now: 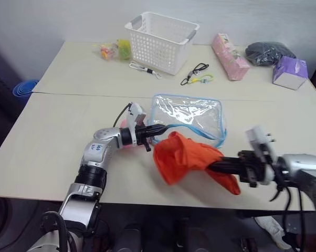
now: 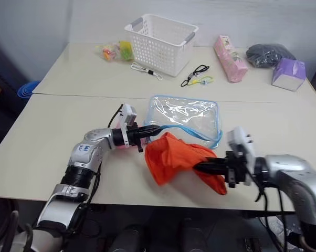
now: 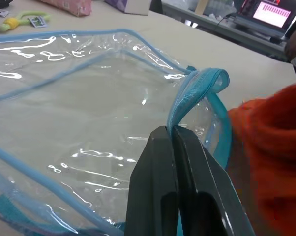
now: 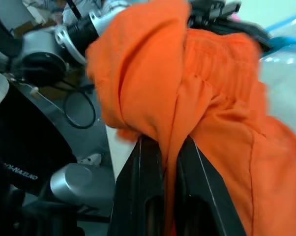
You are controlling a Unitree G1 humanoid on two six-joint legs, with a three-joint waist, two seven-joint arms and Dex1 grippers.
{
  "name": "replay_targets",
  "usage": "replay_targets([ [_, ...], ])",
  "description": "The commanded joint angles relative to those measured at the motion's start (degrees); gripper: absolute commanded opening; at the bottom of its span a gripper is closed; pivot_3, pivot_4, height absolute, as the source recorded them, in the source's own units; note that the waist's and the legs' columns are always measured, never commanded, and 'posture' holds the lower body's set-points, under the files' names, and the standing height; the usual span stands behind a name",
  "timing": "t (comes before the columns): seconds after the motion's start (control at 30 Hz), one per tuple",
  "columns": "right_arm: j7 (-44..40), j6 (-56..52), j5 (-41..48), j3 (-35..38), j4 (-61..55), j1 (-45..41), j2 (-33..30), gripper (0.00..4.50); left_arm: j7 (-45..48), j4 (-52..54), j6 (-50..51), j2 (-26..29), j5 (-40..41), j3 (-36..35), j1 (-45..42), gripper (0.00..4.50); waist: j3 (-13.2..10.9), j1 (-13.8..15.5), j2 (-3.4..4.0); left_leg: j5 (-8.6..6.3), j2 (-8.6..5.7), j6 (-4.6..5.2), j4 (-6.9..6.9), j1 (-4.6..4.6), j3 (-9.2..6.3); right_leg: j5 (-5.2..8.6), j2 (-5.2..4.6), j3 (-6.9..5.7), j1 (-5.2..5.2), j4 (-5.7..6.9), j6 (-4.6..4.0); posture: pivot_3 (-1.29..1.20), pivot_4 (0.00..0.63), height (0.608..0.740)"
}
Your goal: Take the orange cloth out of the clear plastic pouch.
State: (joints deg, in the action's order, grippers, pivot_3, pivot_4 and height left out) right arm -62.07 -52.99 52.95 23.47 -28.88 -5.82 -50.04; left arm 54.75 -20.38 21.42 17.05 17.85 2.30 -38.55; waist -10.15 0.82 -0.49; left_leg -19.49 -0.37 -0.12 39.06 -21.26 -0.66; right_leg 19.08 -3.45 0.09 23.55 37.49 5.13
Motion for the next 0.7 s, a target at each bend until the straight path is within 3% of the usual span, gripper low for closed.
replay_targets([
  [0.03,1.92,0.22,1.57,13.48,4.32,-0.45,-4.54,0.03,2.88,2.79,-1.95,2.48,0.53,-0.18,2.14,0.00,0.00,0.01,0.00,0.00,0.00,0.00,-0.01,0.00,0.02,0.00,0.00,0.02,-0.01,-0.02,0.00,0.00,0.150,0.740],
  [0.2,2.30,11.35,-8.54,15.78,16.46,-5.28,-10.37,0.03,4.69,3.39,-4.01,3.88,0.13,0.49,3.68,0.00,0.00,0.25,0.00,0.00,0.00,0.01,-0.03,0.04,0.07,0.00,0.00,0.07,-0.02,-0.05,0.00,0.00,0.150,0.740],
  [0.43,3.95,51.49,-37.15,1.04,40.87,-0.86,-7.77,0.03,5.75,1.59,-8.90,3.97,-2.14,2.54,3.47,0.00,0.00,0.54,-0.05,-0.04,0.01,0.07,-0.05,0.03,0.27,0.00,0.01,0.14,0.00,-0.07,0.00,0.00,0.150,0.740],
  [0.53,2.48,59.36,-40.11,-2.44,50.76,0.64,-5.51,0.03,6.17,0.89,-10.00,4.07,-2.91,3.28,3.18,0.00,0.00,0.55,-0.02,-0.03,-0.01,0.08,-0.03,0.01,0.30,0.00,0.00,0.15,0.04,-0.05,0.01,0.00,0.150,0.740],
  [0.6,0.30,62.97,-39.63,-3.16,56.24,0.95,-4.32,0.65,6.76,1.19,-9.75,4.20,-2.69,3.52,3.33,0.00,0.00,0.43,0.03,-0.02,0.00,0.08,-0.03,0.04,0.40,0.00,0.01,0.21,0.07,-0.03,0.01,0.00,0.150,0.740],
  [0.7,-3.86,63.70,-38.06,-3.51,57.87,2.54,-5.08,1.55,6.51,1.69,-7.89,4.81,-2.49,3.33,3.42,0.67,0.01,0.24,0.10,-0.01,0.00,0.09,-0.01,0.12,0.48,0.00,0.02,0.29,0.06,0.01,0.01,0.00,0.150,0.740],
])
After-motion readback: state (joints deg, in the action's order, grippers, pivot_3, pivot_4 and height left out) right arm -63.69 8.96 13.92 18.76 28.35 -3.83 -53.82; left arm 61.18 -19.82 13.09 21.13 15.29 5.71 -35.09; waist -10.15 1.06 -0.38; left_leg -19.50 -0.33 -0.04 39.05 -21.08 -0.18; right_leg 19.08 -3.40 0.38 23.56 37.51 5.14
